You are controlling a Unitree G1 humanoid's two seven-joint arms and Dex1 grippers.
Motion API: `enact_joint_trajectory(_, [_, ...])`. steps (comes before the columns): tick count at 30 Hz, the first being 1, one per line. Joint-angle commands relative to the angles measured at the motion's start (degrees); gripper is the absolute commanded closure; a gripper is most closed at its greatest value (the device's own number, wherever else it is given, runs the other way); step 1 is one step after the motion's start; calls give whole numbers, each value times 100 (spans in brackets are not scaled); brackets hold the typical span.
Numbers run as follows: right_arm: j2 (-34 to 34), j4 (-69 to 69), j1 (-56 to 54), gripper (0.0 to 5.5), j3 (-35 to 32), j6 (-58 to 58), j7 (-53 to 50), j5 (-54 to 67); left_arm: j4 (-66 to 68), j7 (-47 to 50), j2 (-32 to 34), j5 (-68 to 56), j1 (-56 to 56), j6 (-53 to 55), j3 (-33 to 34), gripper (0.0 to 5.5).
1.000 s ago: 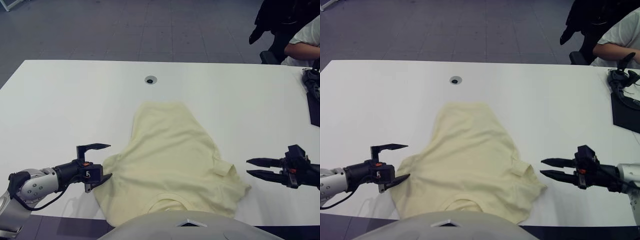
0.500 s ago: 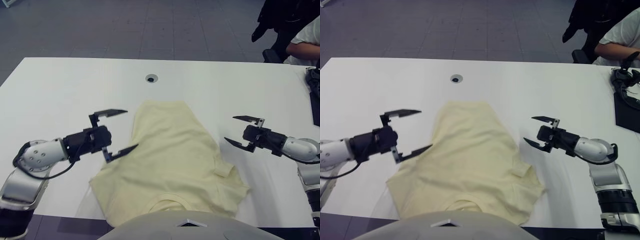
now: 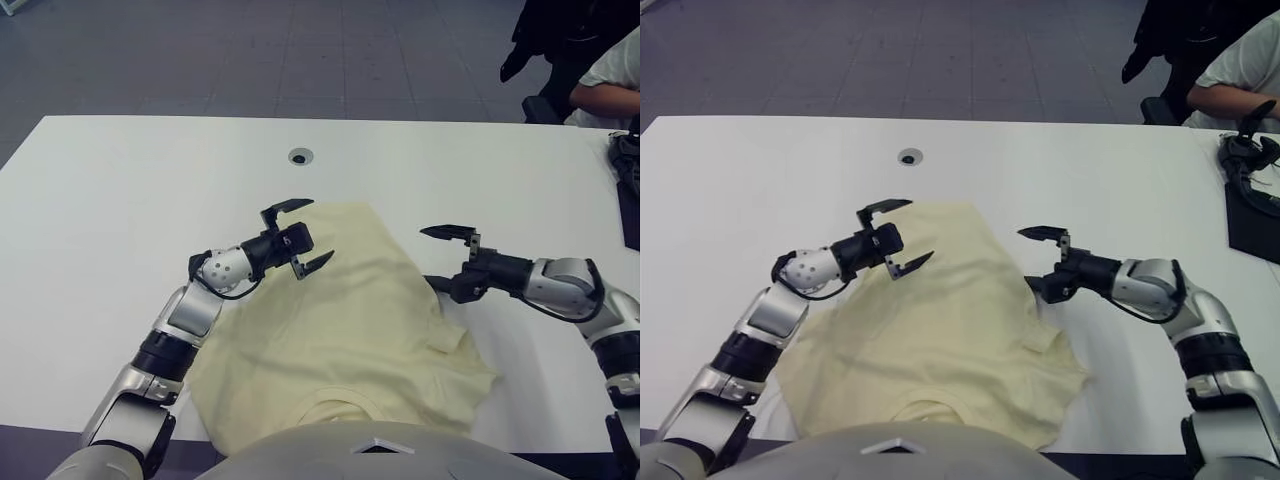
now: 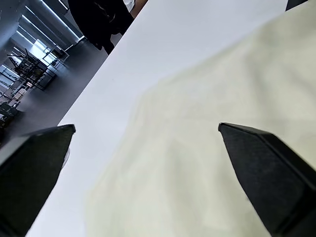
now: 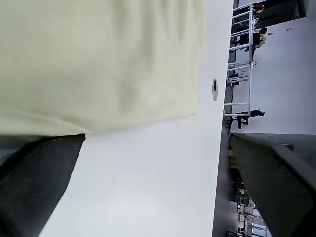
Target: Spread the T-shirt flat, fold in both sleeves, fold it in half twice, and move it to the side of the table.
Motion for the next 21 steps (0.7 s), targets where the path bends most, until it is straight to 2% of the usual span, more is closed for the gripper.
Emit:
enact_joint_trajectory(1, [552,882,-523,12,558,-11,-373,-487,223,-79,25,317,-13,-221,-242,10])
enact_joint_trajectory(7, [1062,1942,-1216,12,919,-112,-1014,-511,117,-129,100,386,250,-396,-288,10])
enact_joint_trajectory(11, [1324,2180,-1460,12,968,-200,-1345,-341,117,-133,91,422,324,-433,-274,10])
enact_joint_trajectory(17, [1405,1353,-1389,12,868,-418,-1558,-32,126,-165,186,401,530,-467,-214,10])
enact_joint_trajectory(21, [1538,325,-874,12,1298,-511,-1278,-172,23,-147,204,391,626,-451,-157,10])
